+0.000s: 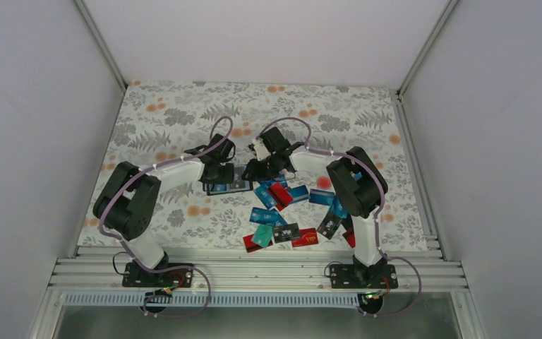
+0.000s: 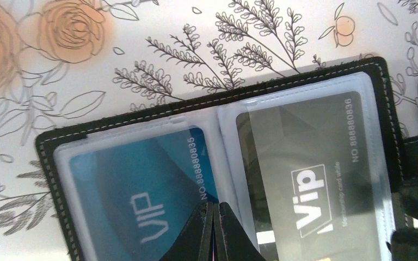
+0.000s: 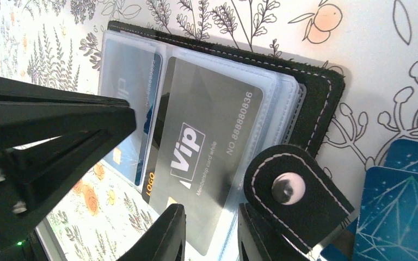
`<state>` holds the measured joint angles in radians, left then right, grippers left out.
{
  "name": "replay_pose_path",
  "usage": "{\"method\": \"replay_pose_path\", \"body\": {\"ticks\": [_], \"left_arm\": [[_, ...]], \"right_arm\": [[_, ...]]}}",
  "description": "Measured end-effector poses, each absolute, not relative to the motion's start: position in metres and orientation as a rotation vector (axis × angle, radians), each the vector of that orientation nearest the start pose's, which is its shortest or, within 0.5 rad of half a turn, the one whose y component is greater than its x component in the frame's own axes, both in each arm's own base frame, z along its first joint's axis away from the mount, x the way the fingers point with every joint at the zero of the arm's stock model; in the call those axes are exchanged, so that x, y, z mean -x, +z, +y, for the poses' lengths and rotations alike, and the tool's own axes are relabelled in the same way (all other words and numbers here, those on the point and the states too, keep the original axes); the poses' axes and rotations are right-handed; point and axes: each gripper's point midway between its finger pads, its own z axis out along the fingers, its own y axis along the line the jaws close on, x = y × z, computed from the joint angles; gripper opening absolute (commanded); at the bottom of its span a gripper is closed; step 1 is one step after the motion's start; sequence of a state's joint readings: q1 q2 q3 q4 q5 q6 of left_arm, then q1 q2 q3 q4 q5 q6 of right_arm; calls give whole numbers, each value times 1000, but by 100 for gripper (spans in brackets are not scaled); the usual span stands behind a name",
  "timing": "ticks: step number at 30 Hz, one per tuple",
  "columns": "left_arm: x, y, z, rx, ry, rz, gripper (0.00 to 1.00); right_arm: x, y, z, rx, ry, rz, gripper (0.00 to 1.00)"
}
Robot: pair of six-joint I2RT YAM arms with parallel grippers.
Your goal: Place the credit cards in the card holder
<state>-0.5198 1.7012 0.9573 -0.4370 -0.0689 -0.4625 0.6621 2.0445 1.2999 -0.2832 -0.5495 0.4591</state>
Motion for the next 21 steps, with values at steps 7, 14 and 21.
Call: {"method": "replay_pose_path", "body": {"ticks": [7,14,21], "left_arm": [[-328,42,-177,-62,-218,2727,2],[-327,38,-184,-77,-263,2741,2],[-326,26,-186,-84,-270,2768,3]], "right_arm": [[-319,38,363,499,1078,2737,26],[-319,38,363,500,1079,2737,26],[-319,38,364,501,1085,2737,26]]}}
